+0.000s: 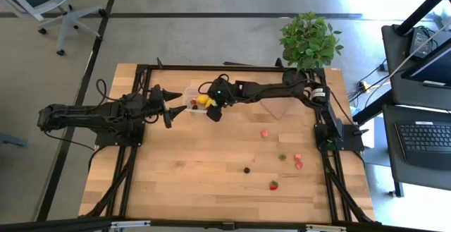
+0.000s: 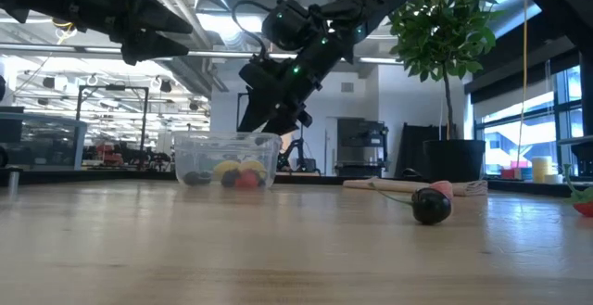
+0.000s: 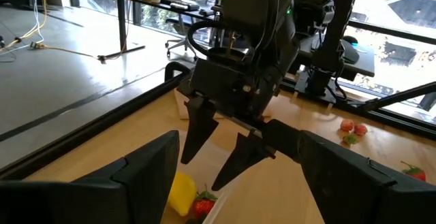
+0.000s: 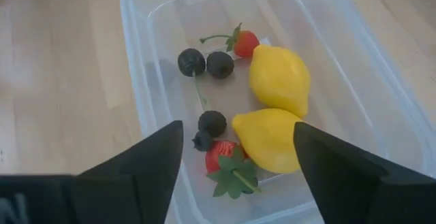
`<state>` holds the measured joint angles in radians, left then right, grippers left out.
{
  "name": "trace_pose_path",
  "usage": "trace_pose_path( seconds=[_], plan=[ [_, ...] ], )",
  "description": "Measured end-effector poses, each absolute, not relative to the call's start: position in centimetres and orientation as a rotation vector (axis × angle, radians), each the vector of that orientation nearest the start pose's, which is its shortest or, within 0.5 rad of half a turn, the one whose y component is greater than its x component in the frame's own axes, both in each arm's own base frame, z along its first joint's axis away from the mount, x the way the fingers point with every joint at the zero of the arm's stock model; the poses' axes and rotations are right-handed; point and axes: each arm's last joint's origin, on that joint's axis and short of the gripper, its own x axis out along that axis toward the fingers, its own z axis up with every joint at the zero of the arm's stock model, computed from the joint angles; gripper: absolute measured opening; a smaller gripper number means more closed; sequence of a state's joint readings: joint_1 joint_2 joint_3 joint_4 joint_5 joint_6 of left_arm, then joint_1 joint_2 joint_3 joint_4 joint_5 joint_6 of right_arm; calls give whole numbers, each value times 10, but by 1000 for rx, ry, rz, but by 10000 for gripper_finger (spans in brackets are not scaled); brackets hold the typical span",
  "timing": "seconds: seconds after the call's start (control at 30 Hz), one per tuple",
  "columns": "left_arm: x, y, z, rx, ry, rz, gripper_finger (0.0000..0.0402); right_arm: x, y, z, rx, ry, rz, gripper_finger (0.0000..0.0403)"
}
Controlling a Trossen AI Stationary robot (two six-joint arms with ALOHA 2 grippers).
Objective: Pick and placing Produce into tupperware
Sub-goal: Put the pink peach into the transparent bin
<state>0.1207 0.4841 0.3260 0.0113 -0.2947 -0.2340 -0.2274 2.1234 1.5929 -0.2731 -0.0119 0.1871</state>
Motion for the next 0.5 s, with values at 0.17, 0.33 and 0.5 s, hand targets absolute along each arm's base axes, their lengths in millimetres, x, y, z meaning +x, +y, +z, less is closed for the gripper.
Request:
trace_pose_path(
  seconds=[0.17, 0.33, 0.5],
  plan=[
    [130, 24, 233, -217, 98, 430, 291, 452, -105, 215, 242, 801, -266, 287],
    [130, 24, 233, -217, 95, 430, 291, 426, -90, 267, 92, 926, -161, 288],
    [130, 24, 234, -217, 95, 429, 291, 376, -66, 291, 61, 1155, -75, 288]
  ],
)
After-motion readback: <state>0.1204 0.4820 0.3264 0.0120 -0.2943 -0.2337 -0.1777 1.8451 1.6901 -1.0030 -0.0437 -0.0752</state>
